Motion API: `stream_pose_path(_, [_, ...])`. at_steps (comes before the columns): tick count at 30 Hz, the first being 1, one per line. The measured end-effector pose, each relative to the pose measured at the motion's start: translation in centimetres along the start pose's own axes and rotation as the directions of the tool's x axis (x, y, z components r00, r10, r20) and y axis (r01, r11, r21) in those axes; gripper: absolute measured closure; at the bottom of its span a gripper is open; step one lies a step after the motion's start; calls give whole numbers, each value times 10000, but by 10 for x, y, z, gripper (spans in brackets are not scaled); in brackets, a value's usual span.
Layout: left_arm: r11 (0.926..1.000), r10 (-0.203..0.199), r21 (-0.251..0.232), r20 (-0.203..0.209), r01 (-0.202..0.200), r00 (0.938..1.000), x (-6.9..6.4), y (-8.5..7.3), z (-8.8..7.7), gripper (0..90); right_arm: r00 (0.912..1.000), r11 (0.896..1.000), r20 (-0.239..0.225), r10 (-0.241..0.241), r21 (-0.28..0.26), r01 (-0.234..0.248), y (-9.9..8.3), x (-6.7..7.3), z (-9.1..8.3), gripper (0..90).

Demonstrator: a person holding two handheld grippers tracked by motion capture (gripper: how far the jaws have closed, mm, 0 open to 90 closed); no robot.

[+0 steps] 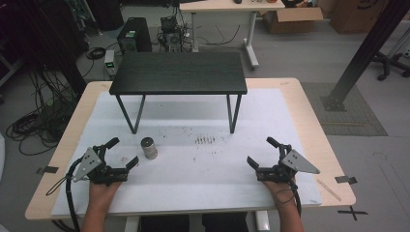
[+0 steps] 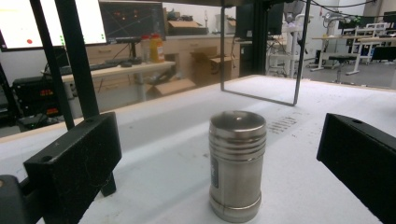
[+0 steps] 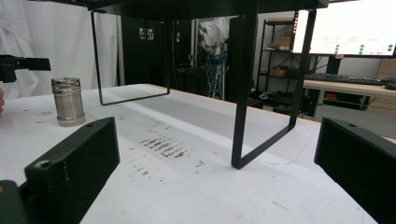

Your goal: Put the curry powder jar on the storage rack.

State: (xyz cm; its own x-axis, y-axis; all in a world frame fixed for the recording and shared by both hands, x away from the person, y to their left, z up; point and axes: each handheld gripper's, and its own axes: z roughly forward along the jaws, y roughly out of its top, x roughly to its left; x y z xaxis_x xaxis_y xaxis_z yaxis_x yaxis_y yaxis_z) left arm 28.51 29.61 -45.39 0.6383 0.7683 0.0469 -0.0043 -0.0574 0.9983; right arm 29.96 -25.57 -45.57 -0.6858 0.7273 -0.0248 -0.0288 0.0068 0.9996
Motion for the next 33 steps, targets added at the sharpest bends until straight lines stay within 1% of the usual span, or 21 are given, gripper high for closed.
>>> stream_pose_path(9, [10000,4,-11,1,-4,10000,0,0,0,2,10000,10000,4,26,27,-26,0,0,0,0])
stream_pose_path(14, [9996,-255,-91,23,255,9997,3,0,-1,2,10000,10000,3,29,18,-29,0,0,0,0])
stream_pose_path(18, [9998,-190,-80,-15,190,9998,2,0,-1,9,10000,10000,9,11,14,-11,0,0,0,0])
stream_pose_path(22, [9996,-268,0,-45,268,9996,3,0,0,11,10000,10000,5,17,5,-17,0,0,0,0])
stream_pose_path(25, [9989,-430,218,161,426,9989,2,2,2,10,10000,10000,3,6,-6,-6,0,0,0,0])
stream_pose_path(27, [9976,-660,261,460,648,9968,2,5,3,11,10000,10000,5,17,1,-17,0,0,0,0])
stream_pose_path(30, [9967,-782,273,798,763,9937,1,11,5,10,10000,10000,1,5,-7,-5,0,0,0,0])
stream_pose_path(33, [9965,-770,393,973,735,9923,1,18,7,10,10000,10000,2,-10,-29,10,0,0,0,0])
